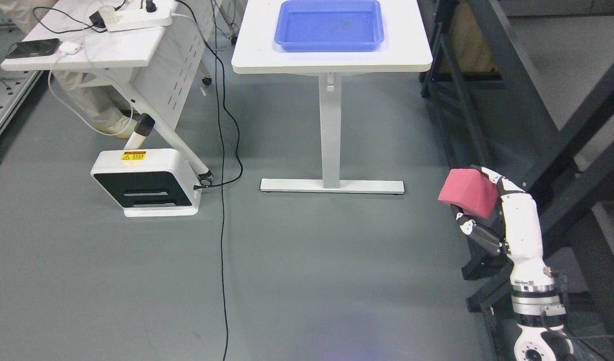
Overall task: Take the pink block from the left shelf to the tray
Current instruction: 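Carry the pink cube in the right hand toward the blue tray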
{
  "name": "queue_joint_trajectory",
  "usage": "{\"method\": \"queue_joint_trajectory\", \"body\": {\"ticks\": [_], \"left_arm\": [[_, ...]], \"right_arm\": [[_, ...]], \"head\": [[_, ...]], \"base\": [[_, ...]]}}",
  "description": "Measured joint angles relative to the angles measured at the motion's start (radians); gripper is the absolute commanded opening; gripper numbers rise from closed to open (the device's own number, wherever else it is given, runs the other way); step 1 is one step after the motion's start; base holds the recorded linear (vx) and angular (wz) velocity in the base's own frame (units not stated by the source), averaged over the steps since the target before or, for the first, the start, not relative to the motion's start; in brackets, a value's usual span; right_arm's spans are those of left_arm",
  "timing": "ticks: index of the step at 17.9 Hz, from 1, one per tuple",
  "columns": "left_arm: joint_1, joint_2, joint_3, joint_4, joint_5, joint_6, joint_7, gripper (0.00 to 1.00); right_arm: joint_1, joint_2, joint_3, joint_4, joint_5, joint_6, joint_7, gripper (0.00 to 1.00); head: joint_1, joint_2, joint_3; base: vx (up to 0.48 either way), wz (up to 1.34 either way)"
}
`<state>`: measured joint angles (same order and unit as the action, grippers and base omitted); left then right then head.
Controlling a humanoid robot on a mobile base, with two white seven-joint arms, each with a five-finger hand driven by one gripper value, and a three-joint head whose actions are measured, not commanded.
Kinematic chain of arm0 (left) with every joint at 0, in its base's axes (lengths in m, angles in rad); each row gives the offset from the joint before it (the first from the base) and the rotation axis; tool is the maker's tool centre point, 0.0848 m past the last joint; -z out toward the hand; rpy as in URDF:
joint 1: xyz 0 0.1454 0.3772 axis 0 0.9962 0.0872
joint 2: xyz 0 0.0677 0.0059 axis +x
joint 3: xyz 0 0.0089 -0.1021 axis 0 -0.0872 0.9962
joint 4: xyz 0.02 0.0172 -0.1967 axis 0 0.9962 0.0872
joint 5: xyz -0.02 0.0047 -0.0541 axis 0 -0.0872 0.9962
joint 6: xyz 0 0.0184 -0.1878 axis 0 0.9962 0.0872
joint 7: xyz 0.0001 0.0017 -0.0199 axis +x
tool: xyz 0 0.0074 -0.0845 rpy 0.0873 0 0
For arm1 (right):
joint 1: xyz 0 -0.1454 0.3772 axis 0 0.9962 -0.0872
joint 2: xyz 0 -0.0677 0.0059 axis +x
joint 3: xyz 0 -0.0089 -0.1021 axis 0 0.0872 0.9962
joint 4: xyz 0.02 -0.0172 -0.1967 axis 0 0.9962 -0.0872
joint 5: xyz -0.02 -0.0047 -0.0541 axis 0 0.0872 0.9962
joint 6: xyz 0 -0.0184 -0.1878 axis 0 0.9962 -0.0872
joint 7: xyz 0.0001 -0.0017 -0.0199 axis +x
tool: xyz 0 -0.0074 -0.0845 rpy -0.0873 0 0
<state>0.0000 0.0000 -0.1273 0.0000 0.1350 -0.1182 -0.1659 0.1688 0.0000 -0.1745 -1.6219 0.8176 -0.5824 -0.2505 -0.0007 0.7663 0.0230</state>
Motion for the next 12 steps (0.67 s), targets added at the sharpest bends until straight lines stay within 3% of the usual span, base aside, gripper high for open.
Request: {"method": "queue_joint_trajectory", "body": {"ticks": [12], "left_arm": [[0.000,0.000,0.000,0.000,0.000,0.000,0.000,1.00]], "right_arm": [[0.020,0.000,-0.015,-0.009,0.000,-0.008,0.001,0.06]], "head": [[0.0000,0.000,0.000]], "base": [[0.191,0.30]]}}
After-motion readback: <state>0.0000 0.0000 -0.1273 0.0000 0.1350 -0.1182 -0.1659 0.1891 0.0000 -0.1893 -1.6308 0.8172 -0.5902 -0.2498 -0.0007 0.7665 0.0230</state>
